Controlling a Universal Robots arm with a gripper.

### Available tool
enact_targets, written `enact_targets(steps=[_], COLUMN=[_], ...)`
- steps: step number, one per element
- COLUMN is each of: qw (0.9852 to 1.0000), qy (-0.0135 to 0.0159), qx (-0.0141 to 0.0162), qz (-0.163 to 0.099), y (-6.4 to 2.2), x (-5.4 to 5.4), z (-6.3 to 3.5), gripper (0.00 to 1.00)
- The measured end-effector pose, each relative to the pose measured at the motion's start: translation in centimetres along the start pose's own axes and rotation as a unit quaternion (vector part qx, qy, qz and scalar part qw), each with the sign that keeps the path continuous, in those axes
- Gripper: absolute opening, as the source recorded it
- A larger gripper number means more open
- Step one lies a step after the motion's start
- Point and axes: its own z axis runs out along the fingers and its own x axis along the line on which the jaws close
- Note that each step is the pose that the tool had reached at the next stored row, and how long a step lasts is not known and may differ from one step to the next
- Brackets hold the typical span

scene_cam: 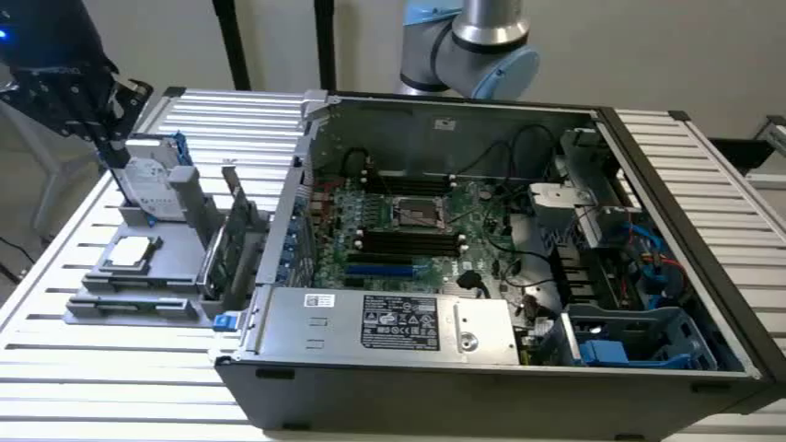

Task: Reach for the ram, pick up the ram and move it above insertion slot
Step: 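Reach for the ram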

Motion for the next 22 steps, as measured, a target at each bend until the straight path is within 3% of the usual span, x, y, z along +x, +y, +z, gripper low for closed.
enact_targets(steps=[15,22], qw=[1.0000,1.0000], qy=[0.0001,0.0000], qx=[0.0001,0.0000], qz=[0.000,0.000], y=[-0.07,-1.94], x=[0.0,0.4], z=[-0.02,-0.05], gripper=[0.11,0.11])
